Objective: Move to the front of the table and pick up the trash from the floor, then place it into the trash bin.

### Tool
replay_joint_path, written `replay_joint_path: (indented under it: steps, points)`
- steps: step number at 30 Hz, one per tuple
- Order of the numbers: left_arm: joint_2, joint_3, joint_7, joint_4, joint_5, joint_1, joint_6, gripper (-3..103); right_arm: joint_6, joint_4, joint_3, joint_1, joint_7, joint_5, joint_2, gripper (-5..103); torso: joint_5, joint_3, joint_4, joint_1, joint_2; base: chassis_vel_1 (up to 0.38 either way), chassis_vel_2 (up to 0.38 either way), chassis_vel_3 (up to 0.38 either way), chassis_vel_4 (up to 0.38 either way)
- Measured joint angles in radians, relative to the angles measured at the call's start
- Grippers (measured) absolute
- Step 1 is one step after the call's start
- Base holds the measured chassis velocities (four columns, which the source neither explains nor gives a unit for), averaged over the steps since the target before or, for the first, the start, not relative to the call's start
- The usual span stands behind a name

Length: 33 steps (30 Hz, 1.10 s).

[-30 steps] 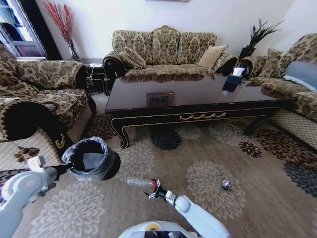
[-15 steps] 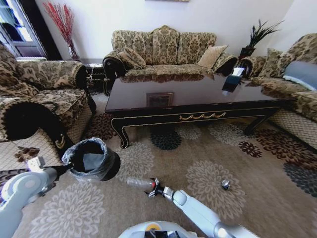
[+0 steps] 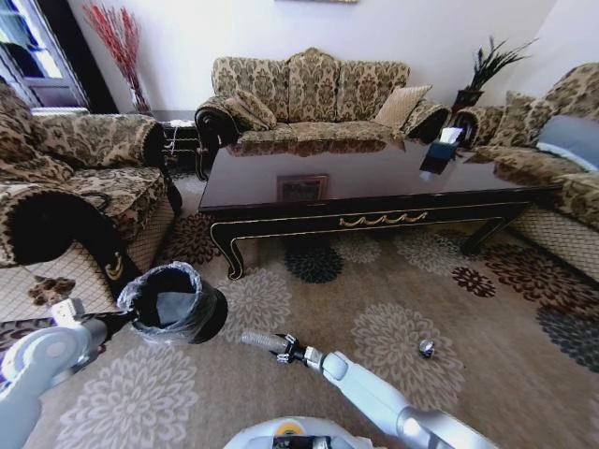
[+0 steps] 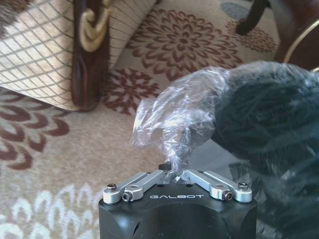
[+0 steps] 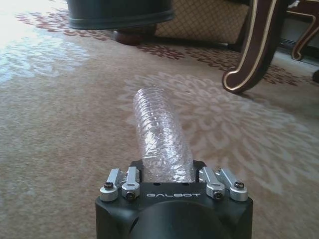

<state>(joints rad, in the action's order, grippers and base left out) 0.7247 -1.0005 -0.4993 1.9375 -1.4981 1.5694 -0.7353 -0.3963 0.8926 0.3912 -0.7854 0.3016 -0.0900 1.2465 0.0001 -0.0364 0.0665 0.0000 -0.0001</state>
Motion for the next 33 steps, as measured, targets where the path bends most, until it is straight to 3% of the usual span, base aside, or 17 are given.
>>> replay_joint_path:
  steps: [9,13,17,20,21,25,28,31,33]
  points:
    - [0.023,0.066,-0.028,-0.004,0.007,-0.076,0.000,0,-0.006,0.048,-0.042,-0.046,0.005,-0.013,-0.008,27,-0.0002,0.000,0.0003,0.000,0.000,0.000,0.000,0.000,0.000]
    - [0.016,0.058,-0.028,0.000,0.001,-0.078,0.000,0,-0.001,0.084,-0.039,-0.064,0.003,-0.012,-0.020,27,0.0000,0.000,0.0002,0.000,0.000,0.000,0.000,0.000,0.000]
    - [0.006,0.047,-0.028,0.001,-0.008,-0.079,0.000,0,0.002,0.135,-0.062,-0.095,0.001,-0.012,-0.058,27,0.0003,0.000,0.0001,0.000,0.000,0.000,0.000,0.000,0.000]
    - [0.004,0.063,-0.033,0.006,-0.006,-0.092,0.000,0,0.005,0.232,-0.126,-0.141,0.001,-0.022,-0.154,27,0.0003,0.000,0.0000,0.000,0.000,0.000,0.000,0.000,0.000]
    - [0.004,0.063,-0.033,0.006,-0.006,-0.092,0.000,0,0.005,0.232,-0.126,-0.141,0.001,-0.022,-0.154,27,0.0003,0.000,0.0000,0.000,0.000,0.000,0.000,0.000,0.000]
    - [0.009,0.176,-0.066,0.018,0.026,-0.173,0.000,0,0.009,0.399,-0.256,-0.227,0.003,-0.052,-0.291,27,0.0004,0.000,0.0003,0.000,0.000,0.000,0.000,0.000,0.000]
    - [0.012,0.240,-0.083,0.026,0.047,-0.215,0.000,0,0.009,0.454,-0.325,-0.271,0.008,-0.065,-0.326,27,0.0006,0.000,0.0002,0.000,0.000,0.000,0.000,0.000,0.000]
    - [0.027,0.388,-0.109,0.045,0.088,-0.295,0.000,0,0.009,0.557,-0.495,-0.396,0.019,-0.096,-0.378,27,0.0001,0.000,0.0009,0.000,0.000,0.000,0.000,0.000,0.000]
    - [0.032,0.410,-0.114,0.049,0.097,-0.303,0.000,0,0.009,0.579,-0.526,-0.422,0.021,-0.108,-0.386,27,0.0002,0.000,0.0013,0.000,0.000,0.000,0.000,0.000,0.000]
